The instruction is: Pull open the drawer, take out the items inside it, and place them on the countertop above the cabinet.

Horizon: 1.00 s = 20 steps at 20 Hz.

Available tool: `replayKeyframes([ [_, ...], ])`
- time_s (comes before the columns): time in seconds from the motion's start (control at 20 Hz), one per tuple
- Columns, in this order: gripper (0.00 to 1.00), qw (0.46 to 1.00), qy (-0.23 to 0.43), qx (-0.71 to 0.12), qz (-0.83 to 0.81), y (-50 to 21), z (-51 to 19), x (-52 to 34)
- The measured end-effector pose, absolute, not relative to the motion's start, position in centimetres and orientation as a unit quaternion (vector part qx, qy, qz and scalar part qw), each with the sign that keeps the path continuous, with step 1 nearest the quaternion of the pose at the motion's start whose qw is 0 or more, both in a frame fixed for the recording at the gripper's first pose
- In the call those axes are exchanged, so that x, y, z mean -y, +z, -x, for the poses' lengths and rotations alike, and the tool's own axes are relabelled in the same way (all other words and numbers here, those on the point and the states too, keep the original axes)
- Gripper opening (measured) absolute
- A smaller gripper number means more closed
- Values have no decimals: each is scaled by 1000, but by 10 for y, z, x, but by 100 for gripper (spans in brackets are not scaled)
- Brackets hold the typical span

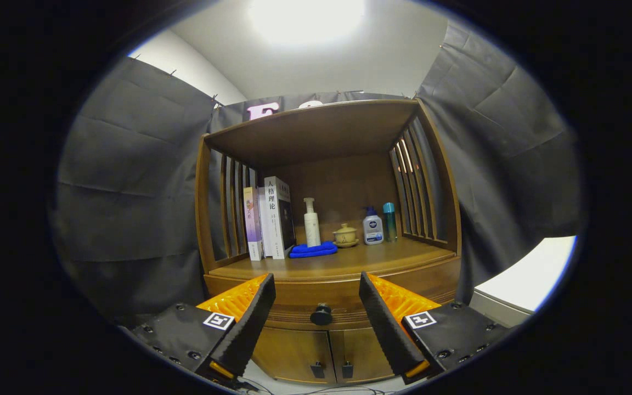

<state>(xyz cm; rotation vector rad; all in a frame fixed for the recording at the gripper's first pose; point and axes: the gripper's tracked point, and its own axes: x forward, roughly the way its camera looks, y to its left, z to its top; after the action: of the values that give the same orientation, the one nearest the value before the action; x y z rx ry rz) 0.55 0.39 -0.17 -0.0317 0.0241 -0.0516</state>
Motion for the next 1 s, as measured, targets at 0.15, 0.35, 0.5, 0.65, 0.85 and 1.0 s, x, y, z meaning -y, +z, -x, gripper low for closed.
replayKeyframes([
  [0.15, 97, 999, -27, -15, 16, -1, -5, -5],
  [0.35, 97, 999, -21, -18, 21, 0, -3, -5],
  [0.5, 97, 999, -19, -22, 24, 0, -2, -4],
  [0.65, 97, 999, -19, -30, 21, 0, -4, -4],
  [0.85, 97, 999, -20, -38, 12, -5, -5, -3],
  [1.0, 96, 998, -13, -50, 28, -15, -13, -3],
])
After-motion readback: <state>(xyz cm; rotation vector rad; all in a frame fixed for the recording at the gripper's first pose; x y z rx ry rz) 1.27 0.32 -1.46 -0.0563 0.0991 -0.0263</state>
